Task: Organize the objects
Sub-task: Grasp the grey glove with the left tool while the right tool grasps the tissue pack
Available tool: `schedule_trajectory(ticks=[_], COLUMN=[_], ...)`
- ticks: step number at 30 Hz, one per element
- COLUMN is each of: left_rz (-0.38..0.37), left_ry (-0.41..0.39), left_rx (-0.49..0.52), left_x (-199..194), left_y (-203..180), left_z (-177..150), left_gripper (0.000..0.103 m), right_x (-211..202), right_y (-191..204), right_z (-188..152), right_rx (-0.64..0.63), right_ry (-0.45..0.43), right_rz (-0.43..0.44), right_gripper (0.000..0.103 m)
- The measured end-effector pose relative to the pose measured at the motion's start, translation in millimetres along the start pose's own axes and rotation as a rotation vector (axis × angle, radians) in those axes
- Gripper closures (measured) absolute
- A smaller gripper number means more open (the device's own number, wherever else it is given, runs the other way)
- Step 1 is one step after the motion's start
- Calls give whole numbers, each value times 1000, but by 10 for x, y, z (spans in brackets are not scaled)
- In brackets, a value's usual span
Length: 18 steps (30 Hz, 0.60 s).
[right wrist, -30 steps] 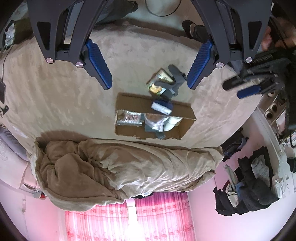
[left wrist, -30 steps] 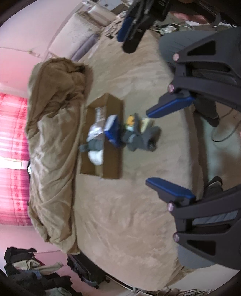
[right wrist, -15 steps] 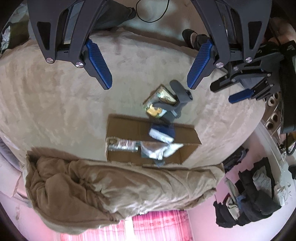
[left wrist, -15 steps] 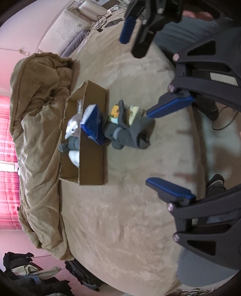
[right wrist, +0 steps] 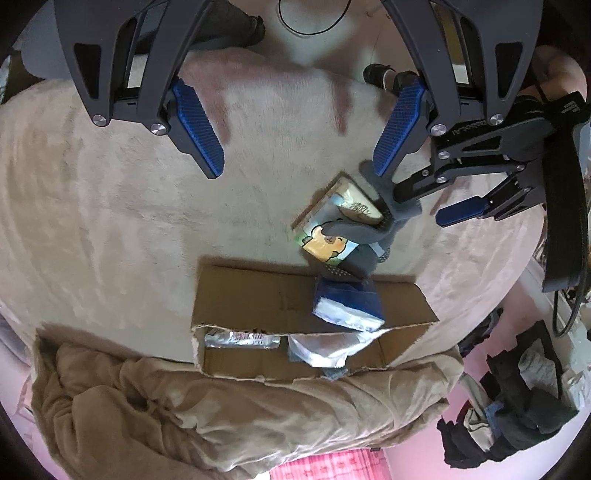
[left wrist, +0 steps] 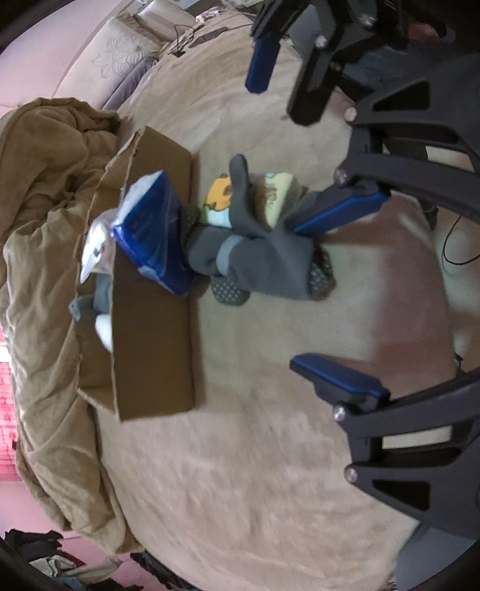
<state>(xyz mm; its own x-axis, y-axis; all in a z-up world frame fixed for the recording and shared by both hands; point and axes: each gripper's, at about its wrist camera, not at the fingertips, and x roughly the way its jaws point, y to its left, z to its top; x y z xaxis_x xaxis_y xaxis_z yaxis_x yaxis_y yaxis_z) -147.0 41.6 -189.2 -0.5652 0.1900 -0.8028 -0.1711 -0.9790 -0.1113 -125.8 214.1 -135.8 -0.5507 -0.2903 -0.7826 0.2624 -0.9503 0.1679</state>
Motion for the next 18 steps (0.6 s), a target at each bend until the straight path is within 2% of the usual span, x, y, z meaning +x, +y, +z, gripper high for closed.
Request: schedule_trajectory(ticks=[5,8,11,15,18], left_rz=[5,43,48,49,47], left_ry=[-7,-33,-46,-61,-83], left_rx=[-11,-10,-20,-17,-13], left_x=[164,169,166,142,135], left_y=[43,42,101,175,205], left_z=[50,63,57,57,65], left_gripper=[36,46,58,68,69], right_x=[173,311,436,557,631], right_y=[39,64,103,156,182], right_z=[71,114,164,234,273], right_rx=[-37,-59,-75,-95,-109], right_ry=[14,25,36,41,35], right_rz=[-3,3,10,17,28], right_gripper=[17,17,17,17,17])
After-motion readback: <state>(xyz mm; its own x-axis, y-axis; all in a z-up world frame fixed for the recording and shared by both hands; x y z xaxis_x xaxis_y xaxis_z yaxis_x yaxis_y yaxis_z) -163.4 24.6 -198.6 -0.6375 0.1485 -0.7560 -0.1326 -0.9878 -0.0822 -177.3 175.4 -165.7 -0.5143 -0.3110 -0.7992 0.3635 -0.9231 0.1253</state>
